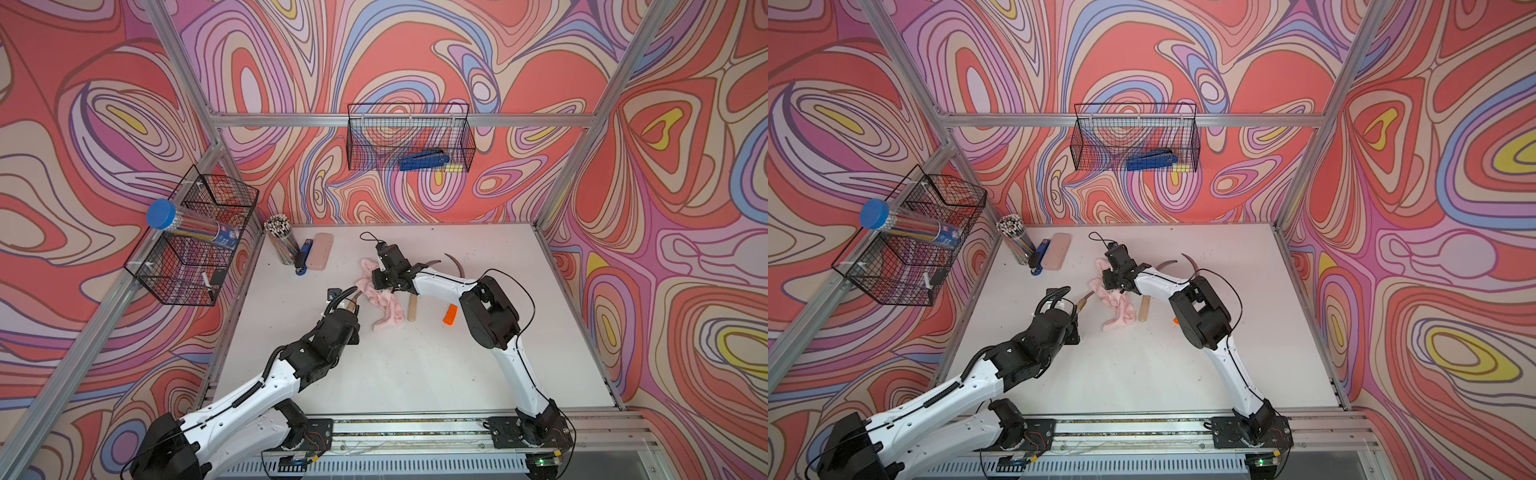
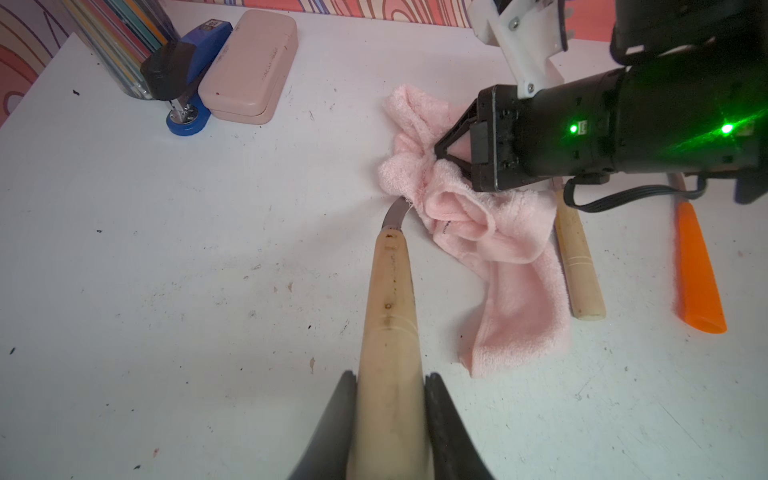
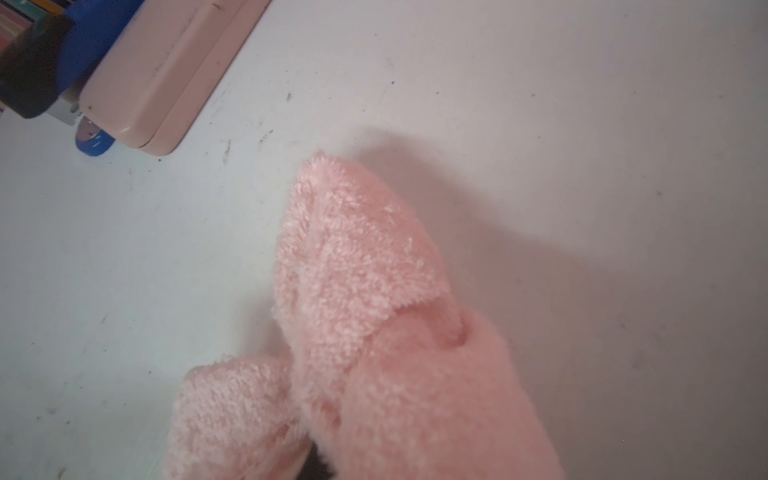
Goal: Wipe small sickles with rags
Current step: Wipe the small sickle.
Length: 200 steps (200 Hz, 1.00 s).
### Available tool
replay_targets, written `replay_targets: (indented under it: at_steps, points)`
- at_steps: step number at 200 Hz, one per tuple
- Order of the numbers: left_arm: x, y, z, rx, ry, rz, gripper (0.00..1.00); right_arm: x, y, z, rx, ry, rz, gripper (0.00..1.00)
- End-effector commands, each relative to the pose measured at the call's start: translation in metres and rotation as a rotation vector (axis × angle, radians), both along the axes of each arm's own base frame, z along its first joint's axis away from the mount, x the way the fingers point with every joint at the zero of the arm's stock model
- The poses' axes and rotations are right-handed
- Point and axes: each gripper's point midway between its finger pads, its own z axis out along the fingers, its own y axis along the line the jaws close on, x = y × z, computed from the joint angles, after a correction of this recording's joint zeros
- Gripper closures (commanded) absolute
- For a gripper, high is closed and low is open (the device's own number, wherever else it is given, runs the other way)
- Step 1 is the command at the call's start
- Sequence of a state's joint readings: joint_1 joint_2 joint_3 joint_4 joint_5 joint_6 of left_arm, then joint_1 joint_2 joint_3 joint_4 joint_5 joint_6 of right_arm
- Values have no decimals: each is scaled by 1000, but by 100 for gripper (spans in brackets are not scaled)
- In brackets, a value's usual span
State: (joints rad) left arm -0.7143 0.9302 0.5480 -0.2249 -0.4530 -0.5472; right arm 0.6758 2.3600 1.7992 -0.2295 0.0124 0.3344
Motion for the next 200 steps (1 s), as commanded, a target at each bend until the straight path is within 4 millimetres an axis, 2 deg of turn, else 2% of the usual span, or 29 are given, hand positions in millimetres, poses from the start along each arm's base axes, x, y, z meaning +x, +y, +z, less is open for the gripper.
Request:
replay_targets:
  at_steps: [1, 35, 64, 98, 114, 137, 174, 200]
  points:
    - [-2, 23, 9, 39, -39, 99, 100, 16, -65, -26, -206, -9, -161, 100]
    - [-5, 31, 13, 48, -49, 122, 100, 21, -88, -11, -223, -37, -213, 100]
    - [-7, 33, 14, 43, -56, 125, 100, 25, -102, -7, -227, -39, -243, 100]
    - [-6, 30, 13, 37, -51, 113, 100, 22, -89, -3, -173, -23, -197, 100]
    - [-4, 27, 12, 38, -47, 109, 100, 13, -73, 3, -129, -16, -147, 100]
    - [-1, 24, 10, 41, -43, 104, 100, -10, -37, 19, -131, -60, -58, 100]
    - [0, 22, 3, 54, -24, 101, 100, -66, 29, 59, -75, -128, 136, 100]
    - [4, 17, 5, 32, -37, 97, 100, -102, 61, 84, 41, -116, 264, 100]
